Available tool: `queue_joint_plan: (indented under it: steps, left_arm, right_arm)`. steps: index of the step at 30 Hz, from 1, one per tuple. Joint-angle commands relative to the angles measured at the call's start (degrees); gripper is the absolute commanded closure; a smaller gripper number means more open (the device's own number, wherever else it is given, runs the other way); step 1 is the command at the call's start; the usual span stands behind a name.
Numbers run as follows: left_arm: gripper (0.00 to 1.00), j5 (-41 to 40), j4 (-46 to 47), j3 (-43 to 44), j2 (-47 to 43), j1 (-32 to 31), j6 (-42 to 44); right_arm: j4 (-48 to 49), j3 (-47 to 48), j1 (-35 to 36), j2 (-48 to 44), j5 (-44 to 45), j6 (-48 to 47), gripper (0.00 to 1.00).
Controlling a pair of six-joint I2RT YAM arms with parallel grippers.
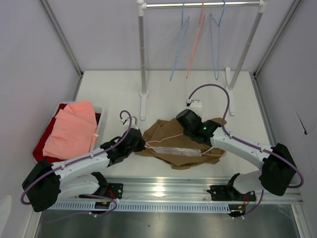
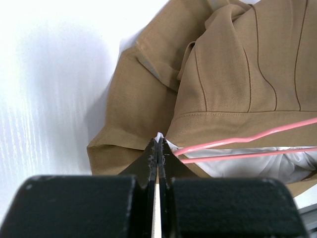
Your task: Place the skirt on the hanger
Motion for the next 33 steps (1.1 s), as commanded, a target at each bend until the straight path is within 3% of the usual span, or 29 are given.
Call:
queue_joint_plan:
  steps: [1,20,33]
  left_arm:
    - [1.0,0.3,2.4,2.8,0.5,0.2,2.3]
    - [1.0,-1.7,-2.5,11.5,3.7,-4.6,4.6]
    - [1.0,-3.4,-5.5,11.4,1.7,-5.2,3.3]
  right_arm:
    - [0.1,0.9,0.4,0.2,2.1,0.0,1.0]
    - [2.3,3.3,0.7,-0.6,3.2,0.7,1.0]
    - [3.6,2.8,0.4,-4.8,6.1,1.4,1.0]
